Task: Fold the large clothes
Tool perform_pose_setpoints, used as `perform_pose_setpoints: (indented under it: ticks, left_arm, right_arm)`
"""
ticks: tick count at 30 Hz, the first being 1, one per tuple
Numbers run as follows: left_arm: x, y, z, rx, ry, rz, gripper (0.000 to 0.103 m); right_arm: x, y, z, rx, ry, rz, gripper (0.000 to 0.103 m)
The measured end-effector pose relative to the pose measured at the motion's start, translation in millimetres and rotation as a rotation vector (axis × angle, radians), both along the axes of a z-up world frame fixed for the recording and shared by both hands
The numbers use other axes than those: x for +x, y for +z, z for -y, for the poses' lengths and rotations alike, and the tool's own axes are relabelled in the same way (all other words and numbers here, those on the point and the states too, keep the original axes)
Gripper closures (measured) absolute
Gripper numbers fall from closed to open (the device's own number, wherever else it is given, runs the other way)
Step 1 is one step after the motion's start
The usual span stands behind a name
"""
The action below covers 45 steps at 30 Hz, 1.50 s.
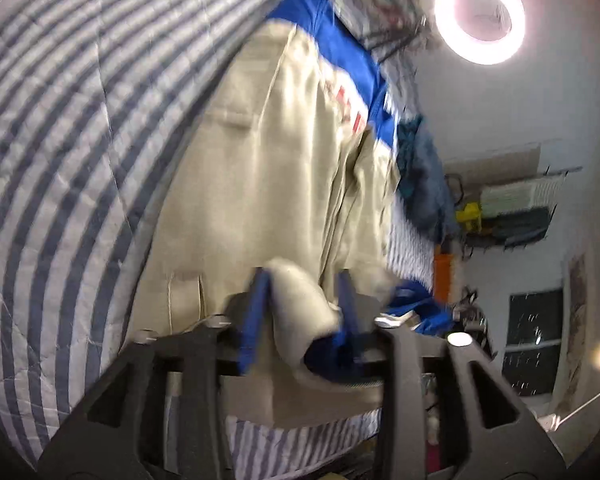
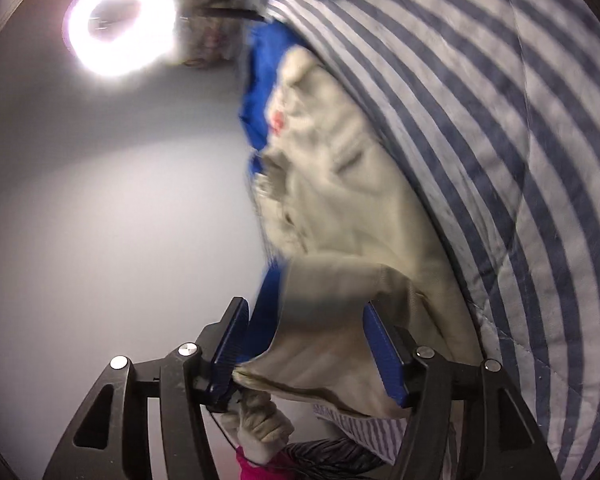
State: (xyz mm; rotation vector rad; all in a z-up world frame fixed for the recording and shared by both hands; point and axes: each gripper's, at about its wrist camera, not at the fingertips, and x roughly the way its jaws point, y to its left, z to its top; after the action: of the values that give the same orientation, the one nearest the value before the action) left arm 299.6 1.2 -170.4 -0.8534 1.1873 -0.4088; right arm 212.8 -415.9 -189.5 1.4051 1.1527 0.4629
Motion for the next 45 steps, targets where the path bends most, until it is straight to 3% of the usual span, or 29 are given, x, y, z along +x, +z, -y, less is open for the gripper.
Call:
perform_pose_setpoints:
  ticks: [3,6,7,9,13,17,23,29,32,38,42,45]
  left_arm:
    - [4.0,17.7,-9.0,-0.029,0.014,0.056,0.056]
    - [3.0,31.5,-9.2,0.057,-0.043,0.127,0.056]
    - [1.7,28.6,-7.6,0.077,-0.078,0.130,0.056]
    - [-2.8,13.5,-3.9,0.113,-0.135,0.101,0.056]
    - [-12.2,-22.7,-1.5,0.179,-0.176,0.036,0.056]
    - [-13.5,-28.8,-0.8,0.178,-0.192,0.040,0.056]
    - [-23.4,-7.3,-23.9,0.174,-0.127,0.086,0.056]
    - [-27.1,-21.7,-1.6,0.214,-0.237,0.075,0.056]
    - [-24.0,-18.8,16.3,0.286,-0.289,0.116,0.056]
    - [-19.1,-20.5,41.3,0.332,-0.371,0.147,0.056]
    - [-21.0,-26.3,56.8,0.411,-0.424,0.164,0.056]
    - [-14.8,-30.1,55.7,0.394,-0.409,0.146,0.056]
  right_arm:
    - [1.1,18.0,0.5,-0.111,0.054,0.083,0.042]
    - [-3.7,36.2,-8.0,-0.399,0.174,0.169,0.045]
    - [-4.4,37.0,-13.9,-0.464,0.205,0.185,0.045]
    - [-7.2,32.2,-20.9,-0.474,0.250,0.192,0.051]
    - [-10.6,28.1,-31.7,-0.606,0.322,0.212,0.051]
    - [-7.2,18.6,-43.4,-0.633,0.380,0.224,0.051]
    - [-9.1,13.7,-49.1,-0.671,0.410,0.234,0.056]
    - [-5.7,20.7,-58.0,-0.720,0.423,0.275,0.061]
    - [-0.6,18.0,-69.0,-0.756,0.436,0.280,0.060]
    - [-0.1,15.0,-67.0,-0.735,0.437,0.277,0.060]
    - [2.0,14.0,-67.8,-0.721,0.447,0.280,0.062]
    - [2.3,12.6,-66.5,-0.713,0.445,0.276,0.062]
